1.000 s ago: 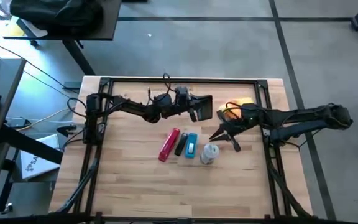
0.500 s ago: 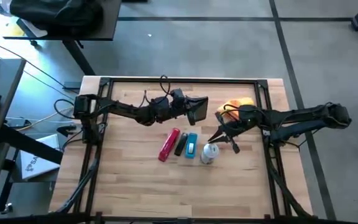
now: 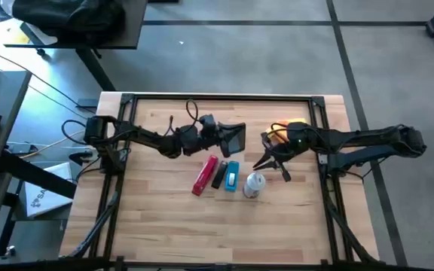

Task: Apply microfiber cloth
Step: Spray the black cellphone using the white spray bottle

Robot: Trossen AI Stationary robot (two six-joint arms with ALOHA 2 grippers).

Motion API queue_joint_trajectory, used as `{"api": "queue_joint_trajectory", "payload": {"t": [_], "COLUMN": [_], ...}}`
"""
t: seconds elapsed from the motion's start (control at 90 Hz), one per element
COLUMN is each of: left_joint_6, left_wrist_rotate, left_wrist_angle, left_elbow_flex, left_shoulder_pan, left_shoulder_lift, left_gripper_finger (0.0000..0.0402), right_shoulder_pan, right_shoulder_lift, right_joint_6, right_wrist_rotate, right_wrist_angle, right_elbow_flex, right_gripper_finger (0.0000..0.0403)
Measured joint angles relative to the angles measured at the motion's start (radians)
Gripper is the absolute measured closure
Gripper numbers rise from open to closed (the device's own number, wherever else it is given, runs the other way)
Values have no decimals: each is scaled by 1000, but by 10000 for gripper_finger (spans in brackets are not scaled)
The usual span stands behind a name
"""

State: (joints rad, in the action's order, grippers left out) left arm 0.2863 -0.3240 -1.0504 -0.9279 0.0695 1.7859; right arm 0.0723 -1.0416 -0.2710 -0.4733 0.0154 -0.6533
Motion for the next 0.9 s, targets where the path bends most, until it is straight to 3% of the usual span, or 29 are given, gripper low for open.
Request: {"api": "queue_joint_trajectory", "payload": {"t": [0.356,0.744,0.9], "left_joint_6": [129,128,70], "left_wrist_rotate": [6,33,100], "left_wrist_angle": [7,3,-1], "left_elbow_flex": [-5,-5,-6], "left_shoulder_pan": [25,42,56], "left_shoulder_lift": [-1,-1,-1], "left_gripper_finger": [392,392,392], "right_shoulder_pan": [0,0,0], "right_shoulder_lift": [0,1,1], "right_joint_6": [-3,0,0], "right_wrist_rotate": [-3,-3,-3], "right_wrist_angle": [-4,35,36], "right_elbow_flex": [0,-2,-2], "right_gripper_finger": [403,403,403]}}
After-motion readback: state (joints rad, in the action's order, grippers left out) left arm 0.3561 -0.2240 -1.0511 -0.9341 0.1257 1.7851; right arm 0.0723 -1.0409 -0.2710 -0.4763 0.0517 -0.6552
